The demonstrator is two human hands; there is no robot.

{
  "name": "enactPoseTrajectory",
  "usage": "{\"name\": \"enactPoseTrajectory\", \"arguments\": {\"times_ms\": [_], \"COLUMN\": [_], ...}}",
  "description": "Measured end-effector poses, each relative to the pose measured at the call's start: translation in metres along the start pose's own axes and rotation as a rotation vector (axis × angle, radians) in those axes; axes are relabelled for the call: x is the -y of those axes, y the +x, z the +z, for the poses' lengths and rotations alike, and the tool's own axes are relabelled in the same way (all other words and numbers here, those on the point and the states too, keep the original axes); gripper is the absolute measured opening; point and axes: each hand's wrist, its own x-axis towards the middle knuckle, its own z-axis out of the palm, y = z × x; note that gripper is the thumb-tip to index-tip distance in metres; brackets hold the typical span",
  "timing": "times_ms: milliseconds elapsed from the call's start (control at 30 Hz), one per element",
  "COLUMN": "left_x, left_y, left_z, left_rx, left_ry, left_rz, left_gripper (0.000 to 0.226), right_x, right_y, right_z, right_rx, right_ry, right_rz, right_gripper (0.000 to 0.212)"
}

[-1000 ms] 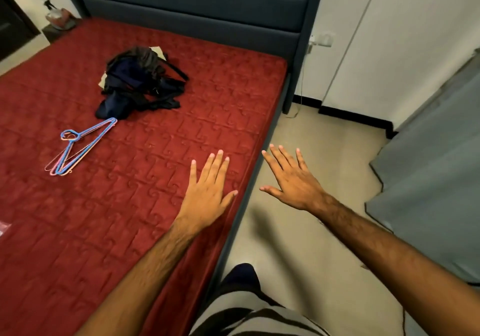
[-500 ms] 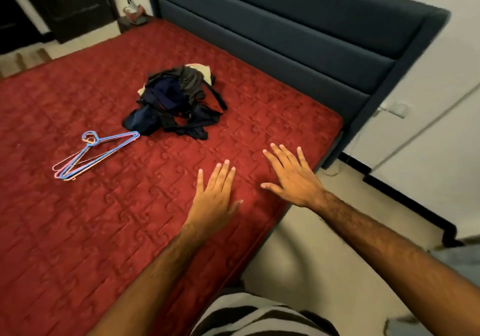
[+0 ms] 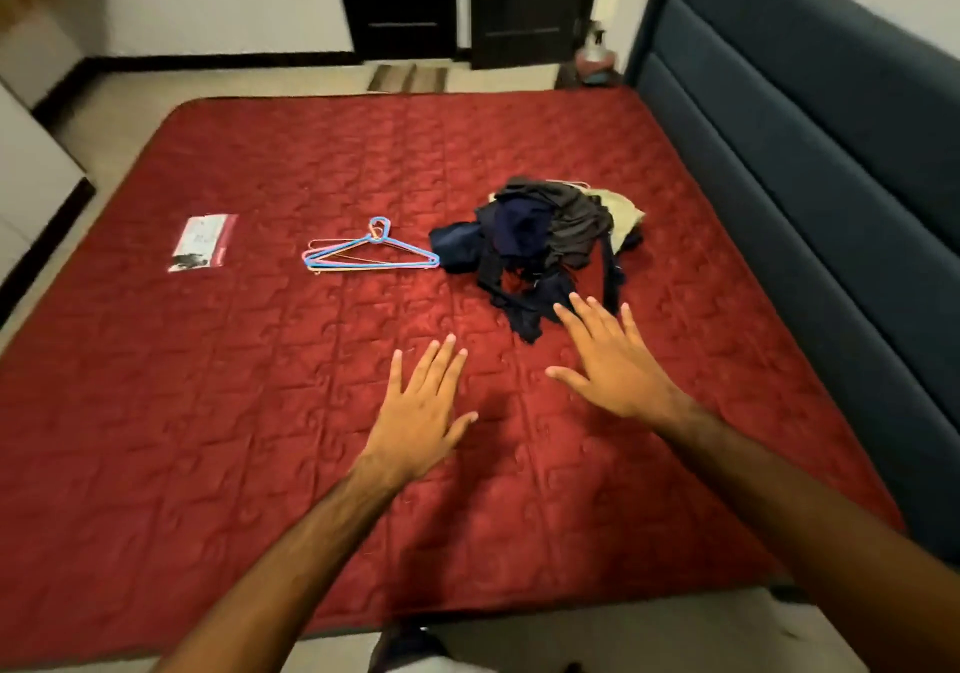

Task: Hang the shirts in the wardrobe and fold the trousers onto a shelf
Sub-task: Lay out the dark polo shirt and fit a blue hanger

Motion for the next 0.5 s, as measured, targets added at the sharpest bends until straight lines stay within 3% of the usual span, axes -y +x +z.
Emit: {"name": "enactPoseTrajectory", "arguments": {"times_ms": [300,500], "left_x": [0.0,0.027], "left_y": [0.04,0.094], "left_z": [-0.005,0.012], "left_rx": [-0.053,-0.002], "left_ry": [0.035,-0.017], "left_rz": [-0.247,-0.254], "left_gripper": [0.081,0.079], "right_x": [-0.033,-0.041], "right_y": [0.098,0.17], "right_z": [-0.007,0.001], "right_rx": [0.048,0.112], "right_ry": [-0.031,-0.066], "right_rz": [-0.224,-0.174], "right_gripper": [0.087,0.085]}}
